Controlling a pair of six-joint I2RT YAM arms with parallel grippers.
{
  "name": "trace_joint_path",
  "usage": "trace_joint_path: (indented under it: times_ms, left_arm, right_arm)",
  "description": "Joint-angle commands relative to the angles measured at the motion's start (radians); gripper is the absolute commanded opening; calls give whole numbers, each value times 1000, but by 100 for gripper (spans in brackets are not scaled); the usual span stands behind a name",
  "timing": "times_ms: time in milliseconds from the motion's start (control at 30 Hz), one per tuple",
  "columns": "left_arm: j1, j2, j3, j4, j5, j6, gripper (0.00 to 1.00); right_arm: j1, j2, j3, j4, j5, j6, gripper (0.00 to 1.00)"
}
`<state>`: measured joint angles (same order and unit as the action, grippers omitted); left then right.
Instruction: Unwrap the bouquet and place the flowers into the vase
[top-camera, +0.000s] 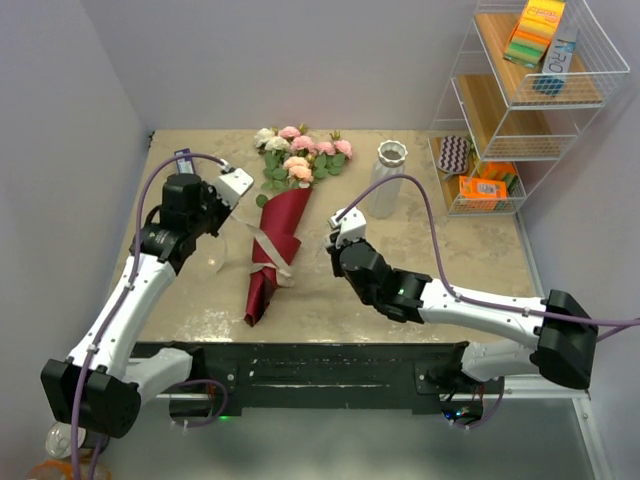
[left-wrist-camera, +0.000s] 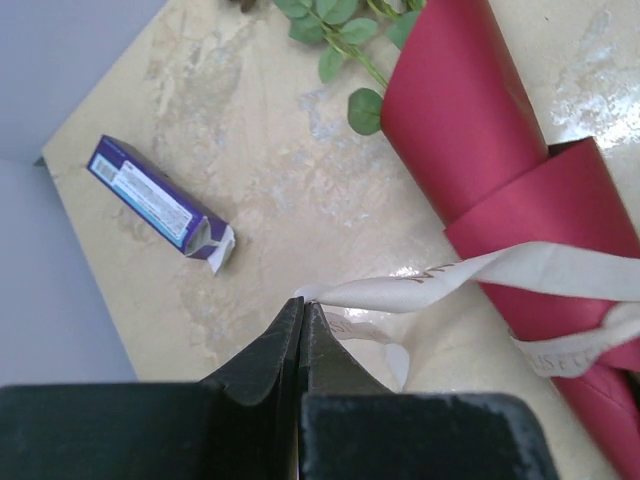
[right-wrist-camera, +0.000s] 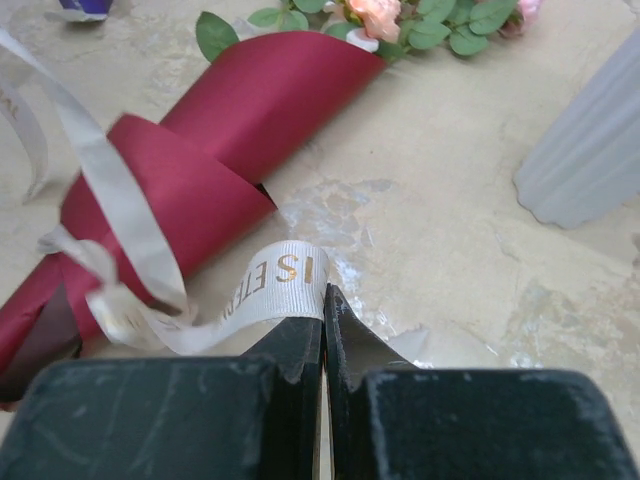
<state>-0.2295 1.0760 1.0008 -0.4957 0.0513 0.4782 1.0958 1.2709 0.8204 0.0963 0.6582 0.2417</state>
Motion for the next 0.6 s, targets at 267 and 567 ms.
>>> trace_joint_path:
  times_ms: [267, 567]
  left_arm:
    - [28, -77, 18, 2, -226, 16, 0]
    - [375, -42, -39, 48, -211, 147, 0]
  right_arm:
    - [-16, -177, -18, -240, 254, 137, 0]
    - [-256, -275, 28, -615, 428, 335, 0]
